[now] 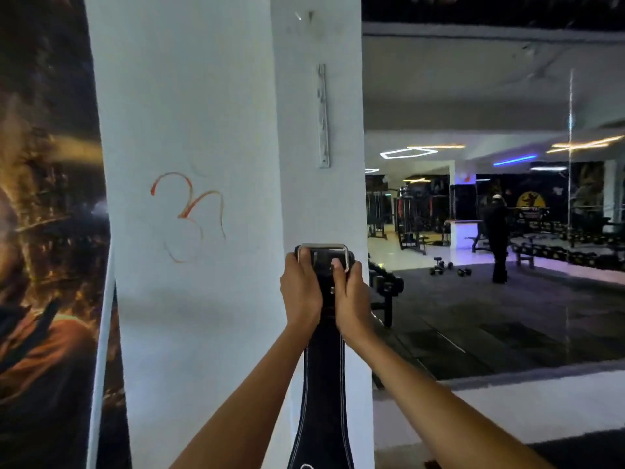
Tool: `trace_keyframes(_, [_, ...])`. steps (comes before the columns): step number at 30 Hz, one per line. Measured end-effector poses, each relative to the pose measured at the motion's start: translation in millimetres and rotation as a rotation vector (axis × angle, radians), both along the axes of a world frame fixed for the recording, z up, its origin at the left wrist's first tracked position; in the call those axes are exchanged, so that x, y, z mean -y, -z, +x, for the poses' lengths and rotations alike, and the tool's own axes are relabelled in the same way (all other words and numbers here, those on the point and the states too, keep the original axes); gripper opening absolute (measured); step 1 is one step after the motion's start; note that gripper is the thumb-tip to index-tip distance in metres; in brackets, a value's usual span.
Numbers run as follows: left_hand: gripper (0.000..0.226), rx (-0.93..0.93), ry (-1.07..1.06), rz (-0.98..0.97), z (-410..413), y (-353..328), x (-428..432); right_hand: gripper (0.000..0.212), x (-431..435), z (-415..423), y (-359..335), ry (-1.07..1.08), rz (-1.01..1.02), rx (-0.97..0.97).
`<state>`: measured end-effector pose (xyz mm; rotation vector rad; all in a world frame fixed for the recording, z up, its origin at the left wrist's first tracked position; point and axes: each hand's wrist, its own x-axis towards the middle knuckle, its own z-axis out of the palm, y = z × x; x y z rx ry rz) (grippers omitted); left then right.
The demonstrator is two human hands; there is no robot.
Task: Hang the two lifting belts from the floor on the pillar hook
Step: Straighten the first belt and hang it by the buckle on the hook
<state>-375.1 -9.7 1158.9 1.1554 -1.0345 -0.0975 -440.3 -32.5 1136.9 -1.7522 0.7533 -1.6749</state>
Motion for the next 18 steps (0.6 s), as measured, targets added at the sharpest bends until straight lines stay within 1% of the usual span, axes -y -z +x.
trace_keyframes(2, [0.033,0.061,-0.028,-0.050,9.0,-34.5,19.5,0.028,24.3,8.3,-37.3,0.082,-0.096,-0.016])
trace_keyframes(3, [0.033,0.093,-0.045,-0.071,14.5,-51.1,31.0,0.030,37.3,13.4,-55.5,0.119,-0.139,-0.026])
trace_keyframes(6, [0.037,0.163,-0.104,-0.108,32.1,-93.9,70.9,0.040,80.0,30.2,-104.3,0.233,-0.222,-0.055])
trace_keyframes(8, [0.039,0.185,-0.131,-0.155,43.7,-117.7,103.3,0.048,114.7,41.7,-130.4,0.282,-0.268,-0.036])
trace_keyframes(11, [0.041,0.180,-0.136,-0.268,60.4,-148.4,155.3,0.051,164.3,56.8,-165.2,0.283,-0.350,0.029])
trace_keyframes(13, [0.041,0.183,-0.108,-0.326,71.9,-172.5,190.0,0.047,197.0,66.5,-190.0,0.250,-0.390,0.070])
trace_keyframes(15, [0.040,0.188,-0.081,-0.361,80.4,-196.5,222.9,0.043,228.2,74.9,-214.8,0.254,-0.409,0.092])
trace_keyframes(18, [0.041,0.226,-0.077,-0.401,88.9,-228.8,264.4,0.046,269.8,82.9,-247.9,0.256,-0.403,0.137])
